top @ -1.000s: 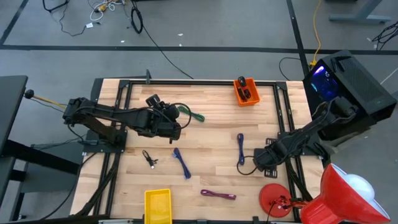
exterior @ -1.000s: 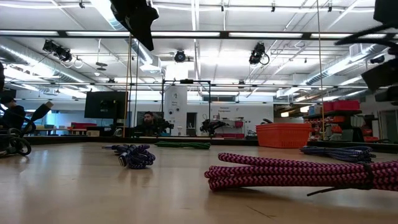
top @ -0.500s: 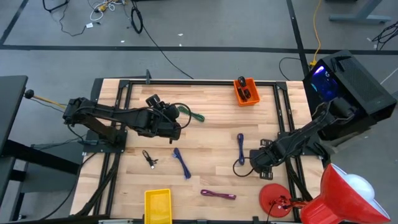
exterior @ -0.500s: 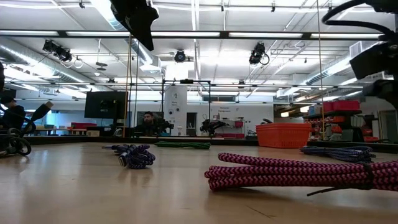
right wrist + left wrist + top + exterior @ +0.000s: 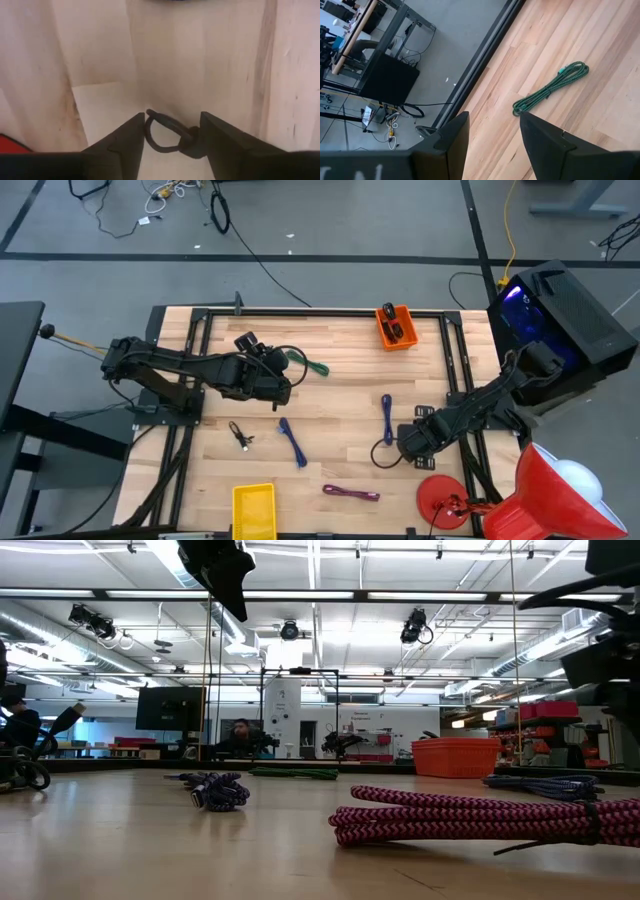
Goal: Pick & Place USB Port
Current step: Put the black charger cable into the orange bin
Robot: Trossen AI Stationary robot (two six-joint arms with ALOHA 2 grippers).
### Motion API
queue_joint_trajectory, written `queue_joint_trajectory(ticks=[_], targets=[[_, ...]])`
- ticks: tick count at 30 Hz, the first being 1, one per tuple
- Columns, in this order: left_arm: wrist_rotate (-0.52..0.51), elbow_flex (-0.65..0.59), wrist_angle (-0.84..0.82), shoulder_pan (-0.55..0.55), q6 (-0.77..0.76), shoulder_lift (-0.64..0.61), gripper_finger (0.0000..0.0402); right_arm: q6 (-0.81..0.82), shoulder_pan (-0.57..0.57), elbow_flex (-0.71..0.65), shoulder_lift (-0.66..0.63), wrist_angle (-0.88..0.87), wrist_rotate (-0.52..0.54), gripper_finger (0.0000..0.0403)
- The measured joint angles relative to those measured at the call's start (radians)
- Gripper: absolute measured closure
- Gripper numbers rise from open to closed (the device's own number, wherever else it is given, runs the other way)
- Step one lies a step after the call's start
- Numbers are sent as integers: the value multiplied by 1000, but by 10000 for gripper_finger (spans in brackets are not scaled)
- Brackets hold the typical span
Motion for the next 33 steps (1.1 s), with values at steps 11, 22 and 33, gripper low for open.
queue_joint_trajectory(ticks=[11,22,33], targets=[[0,0,0,0,0,0,220,-40,-16,0,0,5,5,395],[0,0,0,0,1,0,220,-208,-203,27,-58,-37,159,401],[0,0,1,0,1,0,220,-548,-585,221,-208,39,552,403]])
